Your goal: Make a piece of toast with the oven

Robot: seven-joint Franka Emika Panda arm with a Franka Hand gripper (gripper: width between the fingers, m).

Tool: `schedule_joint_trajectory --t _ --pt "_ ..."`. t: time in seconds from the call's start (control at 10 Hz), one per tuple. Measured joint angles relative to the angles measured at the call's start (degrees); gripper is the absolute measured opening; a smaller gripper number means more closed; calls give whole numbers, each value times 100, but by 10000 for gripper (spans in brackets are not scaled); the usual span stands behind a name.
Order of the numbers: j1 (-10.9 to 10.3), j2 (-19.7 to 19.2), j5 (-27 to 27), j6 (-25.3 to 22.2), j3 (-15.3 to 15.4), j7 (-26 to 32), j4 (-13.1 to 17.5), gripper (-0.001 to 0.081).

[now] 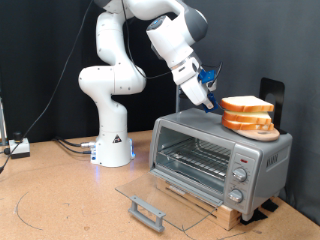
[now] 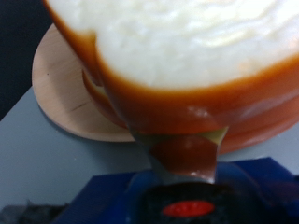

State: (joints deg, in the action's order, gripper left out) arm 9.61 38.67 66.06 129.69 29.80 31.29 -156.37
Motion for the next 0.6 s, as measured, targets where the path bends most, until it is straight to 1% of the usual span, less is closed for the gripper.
schedule_joint_trajectory --t 0.1,0.3,0.5,0.6 --pt "6 12 1 -7 -130 122 -43 464" --pt "104 101 -156 -244 -583 426 -169 464" --pt "351 164 -703 -559 -951 483 -202 464" --pt "495 186 -846 -578 -1085 529 -221 464"
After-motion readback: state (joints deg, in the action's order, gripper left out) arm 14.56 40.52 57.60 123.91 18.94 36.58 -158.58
